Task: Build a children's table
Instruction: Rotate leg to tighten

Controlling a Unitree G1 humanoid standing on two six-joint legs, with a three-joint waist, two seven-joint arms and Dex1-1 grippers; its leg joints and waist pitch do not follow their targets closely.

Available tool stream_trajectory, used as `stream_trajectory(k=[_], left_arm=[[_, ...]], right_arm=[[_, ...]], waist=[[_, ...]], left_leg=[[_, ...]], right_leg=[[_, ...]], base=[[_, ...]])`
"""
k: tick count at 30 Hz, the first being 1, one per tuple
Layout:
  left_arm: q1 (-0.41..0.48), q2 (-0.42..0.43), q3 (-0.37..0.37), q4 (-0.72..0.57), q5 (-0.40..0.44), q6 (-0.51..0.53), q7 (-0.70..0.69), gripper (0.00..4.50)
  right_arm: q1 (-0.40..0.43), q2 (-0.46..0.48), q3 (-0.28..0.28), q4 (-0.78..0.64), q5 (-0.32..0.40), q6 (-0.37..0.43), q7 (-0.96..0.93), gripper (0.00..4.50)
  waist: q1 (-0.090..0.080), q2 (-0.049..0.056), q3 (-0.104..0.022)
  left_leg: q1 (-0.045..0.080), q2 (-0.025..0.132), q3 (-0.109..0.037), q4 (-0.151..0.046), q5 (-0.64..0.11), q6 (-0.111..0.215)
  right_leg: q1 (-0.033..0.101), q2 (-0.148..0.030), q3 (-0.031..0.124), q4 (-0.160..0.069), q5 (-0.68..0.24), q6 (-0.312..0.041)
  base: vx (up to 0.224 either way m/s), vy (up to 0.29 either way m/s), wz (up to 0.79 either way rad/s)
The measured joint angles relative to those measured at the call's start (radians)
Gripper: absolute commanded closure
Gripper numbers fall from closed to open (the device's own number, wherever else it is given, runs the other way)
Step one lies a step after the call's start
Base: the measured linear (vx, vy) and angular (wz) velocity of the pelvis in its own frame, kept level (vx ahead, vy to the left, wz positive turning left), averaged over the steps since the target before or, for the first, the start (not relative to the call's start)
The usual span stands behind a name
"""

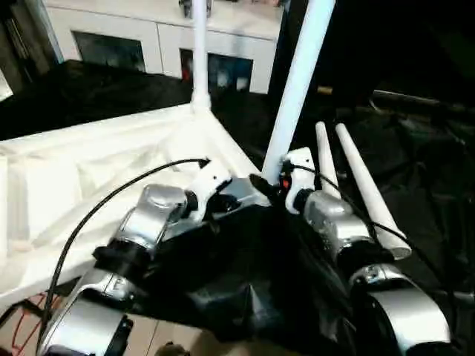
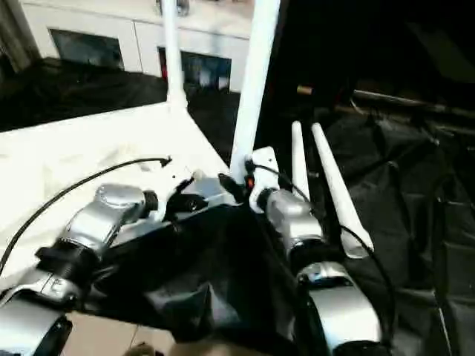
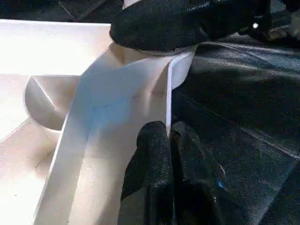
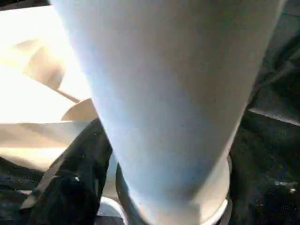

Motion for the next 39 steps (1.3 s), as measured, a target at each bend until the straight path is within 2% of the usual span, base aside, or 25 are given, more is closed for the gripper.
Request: stream_trajectory(k=[3, 7, 13, 16, 18, 22, 24, 26, 35, 39], left_arm=[[0.003, 0.006, 0.000, -0.004, 0.000, -0.003, -0.007, 4.50], [0.012, 0.027, -0.001, -0.018, 0.000, -0.017, -0.035, 4.50], [0.048, 0.080, -0.009, -0.070, -0.012, -0.050, -0.145, 4.50], [0.064, 0.115, -0.019, -0.091, -0.028, -0.070, -0.226, 4.50], [0.070, 0.138, -0.034, -0.101, -0.038, -0.091, -0.285, 4.50], [0.079, 0.163, -0.055, -0.111, -0.053, -0.116, -0.357, 4.50], [0.082, 0.172, -0.056, -0.114, -0.053, -0.125, -0.377, 4.50], [0.085, 0.181, -0.058, -0.119, -0.054, -0.128, -0.398, 4.50], [0.085, 0.185, -0.055, -0.112, -0.055, -0.134, -0.405, 4.50], [0.049, 0.143, -0.033, -0.040, -0.033, -0.120, -0.283, 4.50]], right_arm=[[0.000, 0.000, 0.003, 0.000, -0.005, -0.005, 0.020, 0.57], [0.001, -0.015, 0.020, 0.000, -0.019, -0.025, 0.085, 0.57], [0.057, -0.093, 0.065, -0.068, -0.023, -0.045, 0.331, 0.57], [0.090, -0.139, 0.097, -0.124, -0.011, -0.035, 0.469, 0.57], [0.116, -0.180, 0.128, -0.181, 0.001, -0.002, 0.575, 0.57], [0.126, -0.207, 0.165, -0.223, 0.008, 0.041, 0.689, 0.57], [0.135, -0.213, 0.172, -0.243, 0.009, 0.054, 0.718, 0.81], [0.147, -0.214, 0.175, -0.264, 0.009, 0.067, 0.733, 0.81], [0.154, -0.207, 0.173, -0.285, 0.008, 0.096, 0.705, 1.59], [0.110, -0.136, 0.118, -0.189, -0.005, 0.073, 0.474, 1.75]], waist=[[-0.003, 0.000, 0.000], [-0.011, 0.000, 0.000], [-0.012, 0.001, 0.001], [-0.009, 0.001, 0.001], [-0.001, 0.001, 0.001], [0.008, 0.001, 0.001], [0.014, 0.001, 0.001], [0.017, 0.001, 0.001], [0.017, 0.001, 0.001], [0.010, 0.000, 0.000]], left_leg=[[0.000, 0.000, 0.000, 0.000, 0.000, 0.000], [-0.001, 0.000, 0.000, -0.001, 0.000, 0.000], [-0.002, 0.000, 0.000, -0.001, 0.000, 0.000], [-0.004, 0.000, 0.000, -0.001, 0.000, 0.000], [-0.006, 0.000, 0.000, -0.001, 0.000, 0.000], [-0.006, 0.000, 0.000, 0.000, 0.000, 0.001], [-0.006, 0.001, 0.000, 0.000, 0.000, 0.000], [-0.006, 0.001, 0.000, 0.000, 0.000, 0.000], [-0.006, 0.001, 0.000, 0.000, 0.000, 0.000], [0.000, 0.000, 0.000, 0.000, 0.000, 0.000]], right_leg=[[0.000, 0.000, 0.000, 0.000, 0.000, 0.000], [-0.001, 0.000, 0.000, 0.000, 0.000, 0.000], [-0.001, 0.000, 0.000, -0.001, -0.001, -0.001], [-0.002, 0.000, 0.000, -0.001, -0.001, -0.001], [-0.003, 0.000, -0.001, -0.002, -0.001, -0.001], [-0.003, 0.000, -0.001, -0.002, -0.001, -0.001], [-0.003, 0.000, -0.001, -0.002, -0.001, -0.001], [-0.003, 0.000, -0.001, -0.002, -0.001, -0.001], [-0.003, 0.000, -0.001, -0.002, -0.001, -0.001], [-0.001, 0.000, -0.001, -0.001, -0.001, 0.000]], base=[[0.000, 0.000, 0.00], [0.000, 0.000, 0.00], [0.000, 0.000, 0.00], [0.000, 0.000, 0.00], [0.000, 0.000, 0.00], [0.000, 0.000, 0.00], [0.000, 0.000, 0.00], [0.000, 0.000, 0.00], [0.000, 0.000, 0.00], [0.000, 0.000, 0.00]])
